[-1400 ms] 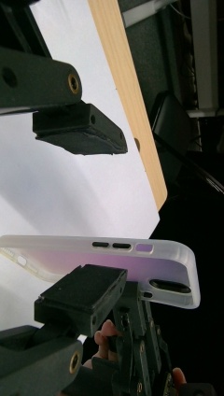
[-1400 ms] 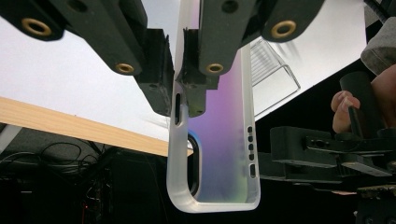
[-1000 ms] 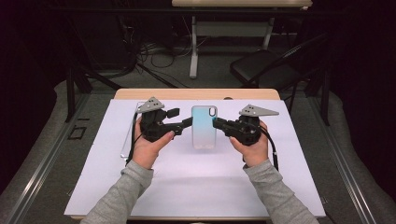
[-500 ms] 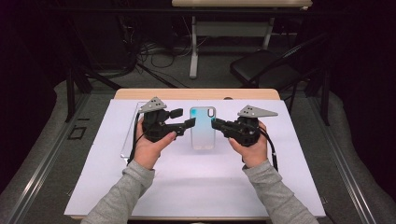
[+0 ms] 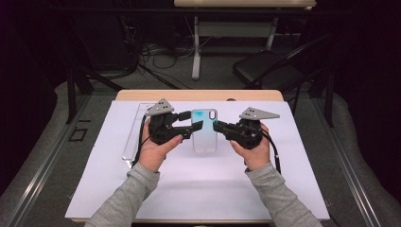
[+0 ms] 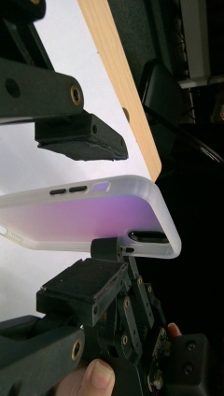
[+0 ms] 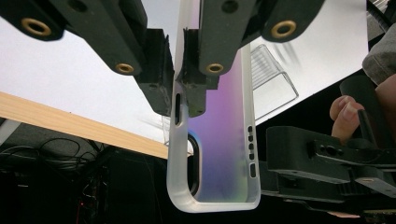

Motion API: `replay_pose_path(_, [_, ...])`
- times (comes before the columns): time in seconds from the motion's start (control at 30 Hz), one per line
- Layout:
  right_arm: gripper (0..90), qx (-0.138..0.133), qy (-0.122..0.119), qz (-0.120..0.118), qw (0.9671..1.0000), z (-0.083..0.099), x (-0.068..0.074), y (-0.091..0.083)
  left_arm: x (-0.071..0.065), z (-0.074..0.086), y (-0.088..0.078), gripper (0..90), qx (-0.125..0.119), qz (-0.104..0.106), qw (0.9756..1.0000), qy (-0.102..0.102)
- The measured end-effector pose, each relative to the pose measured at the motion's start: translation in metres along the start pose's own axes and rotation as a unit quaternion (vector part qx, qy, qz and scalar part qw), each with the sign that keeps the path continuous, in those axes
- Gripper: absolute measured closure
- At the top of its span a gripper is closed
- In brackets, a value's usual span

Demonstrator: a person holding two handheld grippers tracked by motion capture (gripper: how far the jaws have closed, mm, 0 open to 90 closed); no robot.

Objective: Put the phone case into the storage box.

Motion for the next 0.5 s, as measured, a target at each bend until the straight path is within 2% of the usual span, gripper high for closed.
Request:
replay_pose_path(0.37, [83.7, 0.0, -0.004, -0.001, 1.0, 0.0005, 0.0013, 0.0007, -0.0009, 0.0, 0.0023, 39.6, -0.002, 0.004, 1.0, -0.001])
replay_pose_path(0.5, [83.6, 0.0, -0.004, -0.002, 1.0, 0.001, 0.0017, 0.0016, -0.0018, 0.0001, 0.0026, 44.7, -0.003, 0.01, 0.9999, -0.007])
Point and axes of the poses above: each handheld gripper's, and its own axes: y roughly forward along the jaws, z roughly out of its underside, x roughly to its left, the point moved 6 cm from there along y, roughly forward along the jaws, and after that the axes turned 10 degrees about z, right-handed, at the moved point
